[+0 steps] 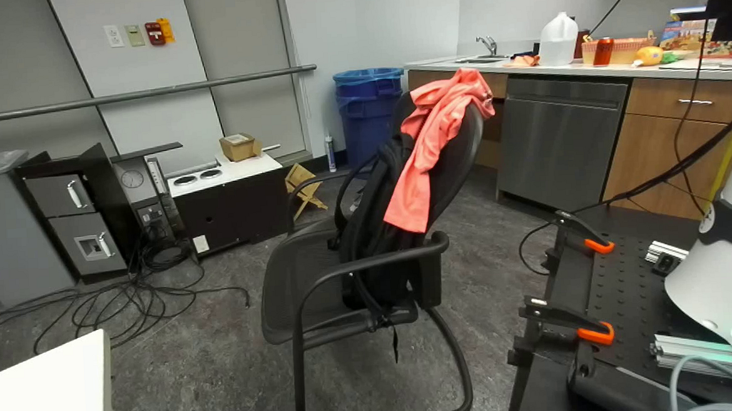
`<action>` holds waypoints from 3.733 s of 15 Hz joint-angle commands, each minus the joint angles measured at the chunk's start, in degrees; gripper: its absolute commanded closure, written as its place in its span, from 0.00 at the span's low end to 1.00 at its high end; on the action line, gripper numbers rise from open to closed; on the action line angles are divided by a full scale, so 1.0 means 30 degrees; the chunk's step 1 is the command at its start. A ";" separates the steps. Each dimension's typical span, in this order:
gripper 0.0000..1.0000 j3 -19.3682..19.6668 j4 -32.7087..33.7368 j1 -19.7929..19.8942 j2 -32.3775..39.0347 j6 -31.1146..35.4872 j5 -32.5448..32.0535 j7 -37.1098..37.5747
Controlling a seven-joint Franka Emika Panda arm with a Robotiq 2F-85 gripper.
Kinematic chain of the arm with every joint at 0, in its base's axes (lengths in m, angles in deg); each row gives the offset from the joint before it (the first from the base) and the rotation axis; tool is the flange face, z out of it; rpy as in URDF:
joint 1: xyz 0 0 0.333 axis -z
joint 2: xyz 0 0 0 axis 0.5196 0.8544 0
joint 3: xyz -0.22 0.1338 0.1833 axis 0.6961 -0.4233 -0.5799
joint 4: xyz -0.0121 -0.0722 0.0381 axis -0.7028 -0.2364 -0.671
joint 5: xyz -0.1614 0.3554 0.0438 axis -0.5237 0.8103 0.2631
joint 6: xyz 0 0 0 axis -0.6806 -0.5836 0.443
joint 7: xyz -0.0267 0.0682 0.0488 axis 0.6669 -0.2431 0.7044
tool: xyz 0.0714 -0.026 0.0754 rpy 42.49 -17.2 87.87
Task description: Put the sweatshirt on the seat of the chair
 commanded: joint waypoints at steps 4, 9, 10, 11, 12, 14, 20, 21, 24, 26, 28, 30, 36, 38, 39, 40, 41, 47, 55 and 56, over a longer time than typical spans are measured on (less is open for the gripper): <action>0.00 0.0135 0.0052 -0.0191 -0.0007 -0.0076 -0.0067 0.0074; 0.00 0.0135 0.0053 -0.0191 -0.0007 -0.0076 -0.0067 0.0074; 0.00 0.0135 0.0053 -0.0191 -0.0007 -0.0076 -0.0067 0.0075; 0.00 0.0135 0.0053 -0.0191 -0.0007 -0.0076 -0.0067 0.0075; 0.00 0.0135 0.0053 -0.0191 -0.0008 -0.0076 -0.0067 0.0075; 0.00 0.0135 0.0053 -0.0191 -0.0007 -0.0076 -0.0067 0.0075; 0.00 0.0119 0.0014 -0.0167 -0.0023 0.0078 -0.0086 0.0197; 0.00 0.0132 -0.0020 -0.0170 -0.0037 0.0220 -0.0044 0.0283; 0.00 0.0080 -0.0128 -0.0085 -0.0087 0.0739 -0.0126 0.0734; 0.00 0.0001 -0.0211 0.0021 -0.0114 0.1289 -0.0254 0.1239; 0.00 -0.0170 -0.0285 0.0229 -0.0111 0.1835 -0.0489 0.2039; 0.00 0.0011 -0.0011 -0.0034 0.0040 0.1319 -0.0033 0.1583; 0.00 -0.0006 -0.0067 -0.0013 0.0043 0.1467 -0.0034 0.1785; 0.00 -0.0006 -0.0083 -0.0013 0.0042 0.1468 -0.0034 0.1786; 0.00 -0.0017 -0.0020 0.0087 0.0187 0.1805 -0.0093 0.2136; 0.00 0.0073 0.0186 0.0227 0.0517 0.2203 -0.0154 0.2474; 0.00 0.0216 0.0390 0.0328 0.0841 0.2493 -0.0105 0.2713; 0.00 0.0544 0.1297 0.0924 0.4075 0.5616 0.0791 0.5584; 0.00 0.0726 0.3385 0.1722 0.8492 0.7622 0.1873 0.7936; 0.00 0.0819 0.3601 0.1879 0.8891 0.7751 0.1982 0.8036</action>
